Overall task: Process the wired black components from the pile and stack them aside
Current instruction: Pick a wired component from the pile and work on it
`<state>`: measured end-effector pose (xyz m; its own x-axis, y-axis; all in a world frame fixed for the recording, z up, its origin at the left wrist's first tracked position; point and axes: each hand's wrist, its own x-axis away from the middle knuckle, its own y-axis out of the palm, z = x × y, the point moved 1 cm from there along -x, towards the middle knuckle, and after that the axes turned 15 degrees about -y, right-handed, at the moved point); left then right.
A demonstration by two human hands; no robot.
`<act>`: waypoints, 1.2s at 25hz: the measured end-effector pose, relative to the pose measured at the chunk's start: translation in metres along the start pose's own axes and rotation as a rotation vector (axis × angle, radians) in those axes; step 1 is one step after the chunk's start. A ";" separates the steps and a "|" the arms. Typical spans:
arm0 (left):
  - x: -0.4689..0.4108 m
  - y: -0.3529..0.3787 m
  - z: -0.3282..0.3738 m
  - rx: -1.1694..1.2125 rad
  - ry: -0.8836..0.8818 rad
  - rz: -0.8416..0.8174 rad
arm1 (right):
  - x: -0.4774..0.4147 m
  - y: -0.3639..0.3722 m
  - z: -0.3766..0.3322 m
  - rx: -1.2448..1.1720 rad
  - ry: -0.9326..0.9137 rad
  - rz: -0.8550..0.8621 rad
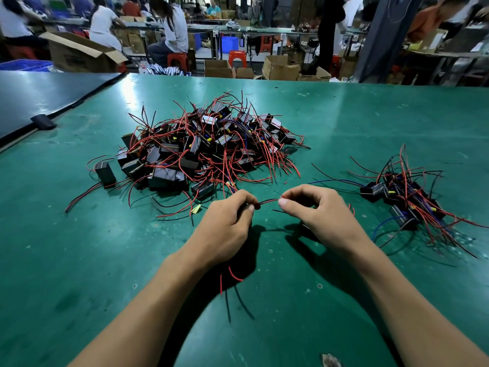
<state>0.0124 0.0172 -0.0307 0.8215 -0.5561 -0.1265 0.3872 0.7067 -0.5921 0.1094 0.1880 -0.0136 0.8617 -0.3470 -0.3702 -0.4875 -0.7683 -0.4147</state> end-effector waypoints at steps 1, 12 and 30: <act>0.000 0.001 0.000 -0.003 0.005 0.009 | 0.000 0.000 0.001 0.001 0.003 -0.014; -0.001 0.000 0.000 -0.073 0.113 0.010 | 0.001 0.002 0.001 0.052 -0.048 0.089; -0.001 0.002 -0.001 0.061 -0.066 0.079 | 0.003 0.005 0.001 -0.061 -0.062 -0.077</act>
<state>0.0119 0.0189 -0.0325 0.8754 -0.4689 -0.1175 0.3431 0.7740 -0.5322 0.1093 0.1838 -0.0176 0.8853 -0.2531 -0.3902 -0.4089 -0.8233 -0.3937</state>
